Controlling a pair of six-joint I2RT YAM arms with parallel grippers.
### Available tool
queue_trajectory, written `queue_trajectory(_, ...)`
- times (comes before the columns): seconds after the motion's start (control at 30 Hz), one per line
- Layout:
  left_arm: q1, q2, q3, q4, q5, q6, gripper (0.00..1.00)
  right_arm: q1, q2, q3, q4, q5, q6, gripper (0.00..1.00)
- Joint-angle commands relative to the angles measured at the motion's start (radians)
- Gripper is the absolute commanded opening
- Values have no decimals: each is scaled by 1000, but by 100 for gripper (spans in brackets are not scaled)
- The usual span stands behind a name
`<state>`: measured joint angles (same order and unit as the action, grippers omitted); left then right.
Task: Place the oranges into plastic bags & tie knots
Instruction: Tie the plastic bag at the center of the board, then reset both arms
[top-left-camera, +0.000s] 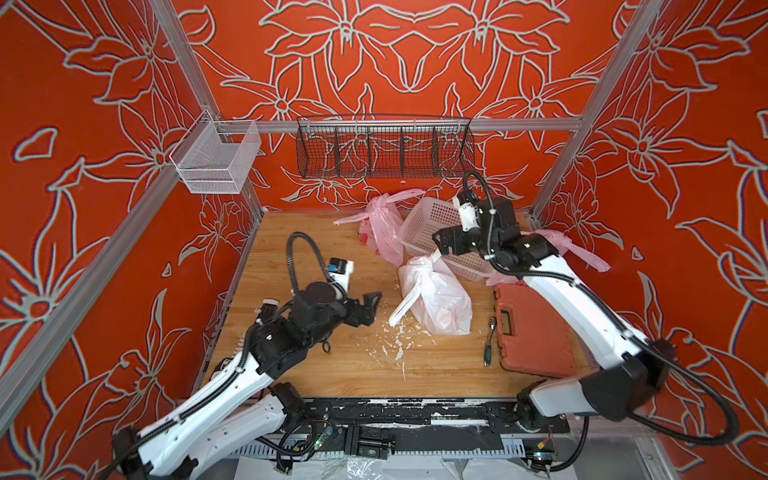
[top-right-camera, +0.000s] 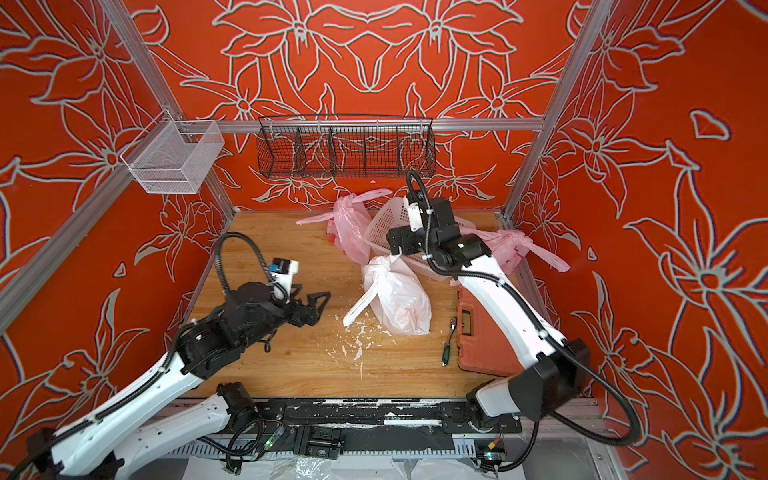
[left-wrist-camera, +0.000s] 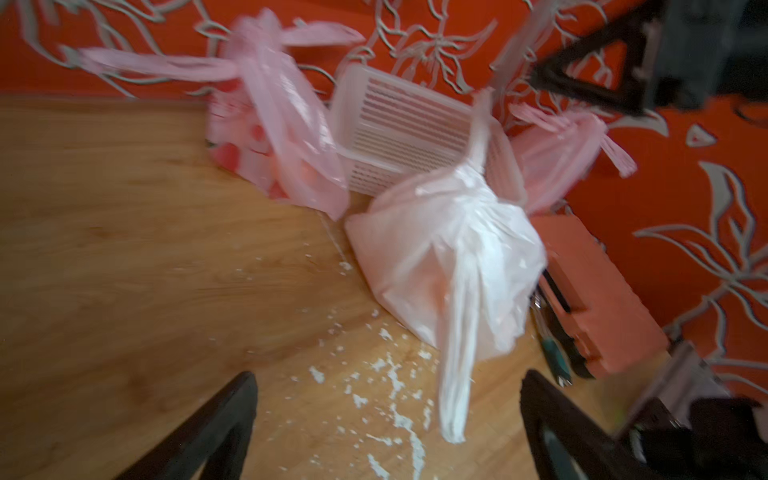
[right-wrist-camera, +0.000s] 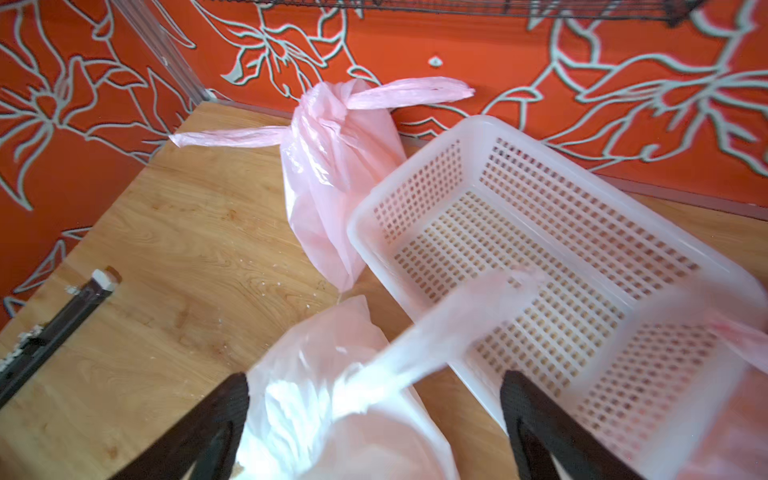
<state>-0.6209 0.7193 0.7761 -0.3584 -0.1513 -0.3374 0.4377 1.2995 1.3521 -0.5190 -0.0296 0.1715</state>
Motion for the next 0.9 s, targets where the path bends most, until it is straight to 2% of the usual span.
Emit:
queue_trajectory(0.0,106,-93,-100,54,-106,149,97,-1,-242,-212,130,232,46,97)
queue_trajectory(0.07,138,-162,-217,163,-214,259,97,-2,-373,-399,194,359,62,97)
queue_trajectory(0.13,189,-207,-328,276,-259,362,97,-2,-489,-615,298,477,36,97)
queue_trajectory(0.23,302,-178,-401,309,-298,351,97,-8,-590,-915,580,596,-31,97)
queue_trajectory(0.3,358,-119,-449,386,-288,343,97,-28,-587,-1041,744,619,-92,97)
queue_trajectory(0.4,437,15,-532,598,-182,344,97,-79,-479,-1107,894,598,-170,97)
queue_trajectory(0.47,500,126,-559,730,-77,336,97,-138,-387,-1133,1004,523,-174,98)
queue_trajectory(0.57,567,252,-516,782,63,377,97,-230,-216,-1167,1250,407,-161,97)
queue_trajectory(0.63,627,342,-506,859,183,367,97,-249,-129,-1141,1319,355,-248,98)
queue_trajectory(0.77,668,550,-488,982,279,376,97,-296,28,-1103,1393,284,-231,98)
queue_trajectory(0.8,667,593,-468,1001,294,382,97,-302,90,-1118,1473,283,-225,98)
queue_trajectory(0.83,667,603,-412,899,303,390,97,-310,154,-1129,1581,277,-229,97)
queue_trajectory(0.87,667,622,-364,827,267,370,97,-310,162,-1129,1588,277,-230,97)
